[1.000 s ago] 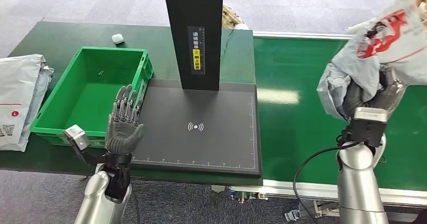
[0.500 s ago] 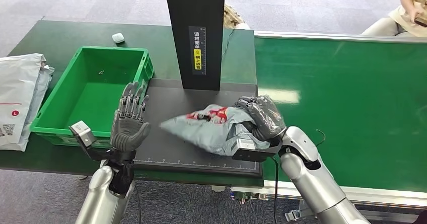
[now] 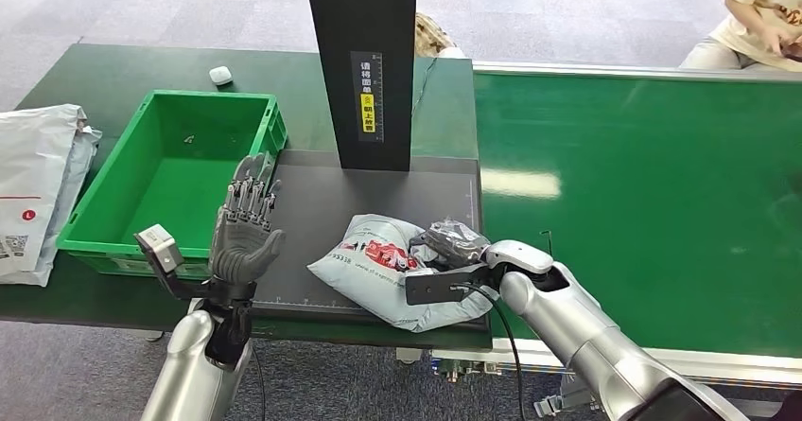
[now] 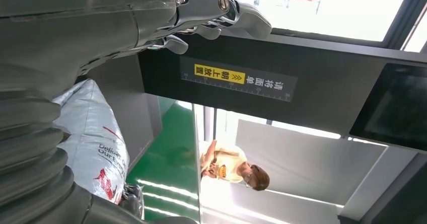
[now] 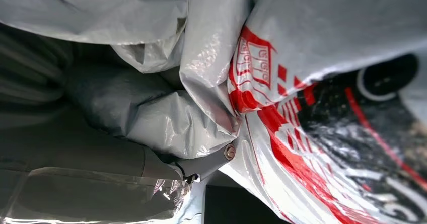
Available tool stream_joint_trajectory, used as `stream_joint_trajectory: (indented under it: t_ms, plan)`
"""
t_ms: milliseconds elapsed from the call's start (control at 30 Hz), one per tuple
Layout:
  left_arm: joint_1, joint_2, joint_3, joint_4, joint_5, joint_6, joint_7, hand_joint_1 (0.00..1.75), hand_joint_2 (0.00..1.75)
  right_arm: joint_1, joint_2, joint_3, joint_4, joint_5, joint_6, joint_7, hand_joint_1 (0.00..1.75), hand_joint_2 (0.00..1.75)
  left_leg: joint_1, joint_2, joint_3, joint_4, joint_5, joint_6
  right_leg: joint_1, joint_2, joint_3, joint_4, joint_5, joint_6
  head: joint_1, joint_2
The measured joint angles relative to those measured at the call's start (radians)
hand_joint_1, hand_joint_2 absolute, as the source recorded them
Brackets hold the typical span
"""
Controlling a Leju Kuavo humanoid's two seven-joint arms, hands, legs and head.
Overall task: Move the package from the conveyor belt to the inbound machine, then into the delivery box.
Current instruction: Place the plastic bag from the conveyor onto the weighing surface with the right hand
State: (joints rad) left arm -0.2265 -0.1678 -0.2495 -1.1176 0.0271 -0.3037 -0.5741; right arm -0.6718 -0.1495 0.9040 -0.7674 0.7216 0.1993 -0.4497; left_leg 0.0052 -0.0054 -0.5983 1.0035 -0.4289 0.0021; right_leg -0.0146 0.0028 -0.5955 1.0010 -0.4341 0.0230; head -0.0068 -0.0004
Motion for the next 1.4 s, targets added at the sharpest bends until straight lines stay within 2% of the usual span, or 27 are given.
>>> stream_joint_trajectory:
  t_ms: [133, 167, 200, 267, 300, 333, 367, 400, 433, 500, 533, 567, 700, 833, 1033, 1200, 1400]
  plan:
    - [-0.002, 0.0, 0.0, 0.001, 0.0, 0.0, 0.001, 0.0, 1.75, -0.018, 0.0, 0.021, 0.031, -0.005, 0.003, -0.003, 1.75, 1.75, 0.0, 0.0, 0.002, 0.0, 0.0, 0.0, 0.001, 0.0, 0.002, 0.0, 0.0, 0.0, 0.0, 0.0]
    - [-0.003, 0.0, 0.0, 0.001, 0.0, 0.0, 0.001, 0.0, 1.75, -0.02, 0.0, 0.024, 0.036, -0.007, 0.003, -0.003, 1.64, 1.75, 0.0, 0.0, 0.002, 0.0, 0.0, 0.0, 0.001, 0.0, 0.002, 0.0, 0.0, 0.0, 0.0, 0.0]
    - [-0.003, 0.0, 0.0, 0.002, 0.0, 0.001, 0.001, 0.0, 1.75, -0.022, 0.0, 0.027, 0.04, -0.01, 0.001, -0.004, 1.37, 1.75, 0.0, 0.0, 0.003, 0.0, 0.0, 0.0, 0.001, 0.0, 0.003, 0.0, 0.0, 0.0, 0.0, 0.0]
    - [-0.003, 0.0, 0.0, 0.003, 0.0, 0.002, 0.001, 0.0, 1.75, -0.022, 0.0, 0.03, 0.043, -0.032, -0.028, -0.014, 0.57, 1.75, 0.0, 0.0, 0.003, 0.0, 0.0, 0.0, 0.001, 0.0, 0.003, 0.0, 0.0, 0.0, 0.0, 0.0]
    - [-0.003, 0.0, 0.0, 0.004, 0.0, 0.005, 0.001, 0.0, 1.75, -0.02, 0.0, 0.029, 0.042, -0.049, -0.054, -0.022, 0.39, 1.75, 0.0, 0.0, 0.003, 0.0, 0.0, 0.0, 0.001, 0.0, 0.004, 0.0, 0.0, 0.0, 0.0, 0.0]
    - [-0.002, 0.0, 0.0, 0.004, 0.0, 0.008, 0.001, 0.0, 1.75, -0.015, 0.0, 0.026, 0.04, -0.066, -0.087, -0.029, 0.65, 1.75, 0.0, 0.0, 0.003, 0.0, 0.0, 0.0, 0.001, 0.0, 0.004, 0.0, 0.0, -0.001, 0.0, 0.0]
    - [-0.002, 0.0, 0.0, 0.004, 0.0, 0.011, 0.0, 0.0, 1.75, -0.009, 0.0, 0.021, 0.036, -0.079, -0.121, -0.033, 1.02, 1.75, 0.001, 0.0, 0.003, 0.0, 0.0, 0.0, 0.001, 0.0, 0.003, 0.0, 0.0, -0.001, 0.0, 0.0]
    - [-0.001, 0.0, 0.0, 0.004, 0.0, 0.014, 0.0, 0.0, 1.75, -0.003, 0.0, 0.013, 0.029, -0.089, -0.157, -0.034, 1.19, 1.75, 0.001, 0.0, 0.002, 0.0, 0.0, 0.0, 0.001, 0.0, 0.003, 0.0, 0.001, -0.001, 0.0, 0.0]
    - [0.0, 0.0, 0.0, 0.004, 0.001, 0.016, 0.0, 0.0, 1.75, 0.004, 0.0, 0.003, 0.019, -0.097, -0.195, -0.033, 1.04, 1.75, 0.001, 0.0, 0.002, 0.0, 0.0, 0.0, 0.001, 0.0, 0.003, 0.0, 0.001, -0.001, 0.0, 0.0]
    - [0.0, 0.0, 0.0, 0.004, 0.002, 0.02, -0.001, 0.0, 1.75, 0.018, 0.0, -0.028, -0.005, -0.117, -0.27, -0.032, 0.17, 1.75, 0.001, 0.0, 0.001, 0.0, 0.001, 0.0, 0.001, -0.001, 0.002, 0.0, 0.001, -0.001, 0.0, 0.0]
    - [0.0, 0.0, 0.0, 0.004, 0.004, 0.023, -0.001, 0.0, 1.75, 0.025, 0.001, -0.046, -0.017, -0.129, -0.303, -0.033, 0.0, 1.75, 0.001, 0.0, 0.001, 0.0, 0.001, 0.0, 0.001, -0.001, 0.002, 0.0, 0.001, -0.001, 0.0, 0.0]
    - [0.0, 0.0, 0.0, 0.004, 0.005, 0.024, -0.002, 0.0, 1.75, 0.032, 0.002, -0.067, -0.028, -0.146, -0.333, -0.038, 0.0, 1.75, 0.001, 0.0, 0.0, 0.0, 0.001, 0.0, 0.001, -0.001, 0.001, 0.0, 0.001, -0.001, 0.0, 0.0]
    - [0.0, 0.0, 0.0, 0.008, 0.014, 0.028, -0.014, 0.0, 1.75, 0.077, 0.013, -0.163, -0.083, -0.26, -0.442, -0.116, 0.0, 0.0, 0.001, -0.001, -0.002, 0.0, 0.0, 0.0, 0.0, -0.001, 0.0, 0.0, 0.0, -0.001, 0.0, 0.0]
    - [-0.009, 0.0, -0.005, 0.02, 0.018, 0.028, -0.022, 0.0, 1.75, 0.139, 0.019, -0.274, -0.187, -0.416, -0.537, -0.23, 0.0, 0.0, 0.001, -0.001, -0.004, 0.0, 0.0, 0.0, 0.0, -0.002, -0.002, 0.0, 0.0, 0.0, 0.0, 0.0]
    - [-0.027, -0.004, -0.02, 0.039, 0.021, 0.039, -0.021, 0.0, 1.75, 0.212, 0.02, -0.379, -0.369, -0.568, -0.595, -0.245, 0.0, 0.0, 0.001, -0.001, -0.005, 0.0, 0.0, 0.0, 0.0, -0.002, -0.003, 0.0, 0.0, 0.0, 0.0, 0.0]
    - [-0.028, -0.004, -0.025, 0.041, -0.006, 0.047, -0.021, 0.0, 1.75, 0.273, 0.022, -0.435, -0.474, -0.619, -0.57, -0.245, 0.0, 0.0, 0.001, -0.001, -0.005, 0.0, 0.0, 0.0, 0.0, -0.002, -0.004, 0.0, -0.001, 0.0, 0.0, 0.0]
    - [-0.026, -0.005, -0.065, 0.037, -0.106, 0.054, -0.006, 0.0, 1.75, 0.31, 0.044, -0.537, -0.552, -0.688, -0.454, -0.245, 0.0, 0.0, 0.001, -0.001, -0.005, 0.0, 0.0, 0.0, 0.0, -0.002, -0.003, 0.0, -0.001, 0.0, 0.0, 0.0]
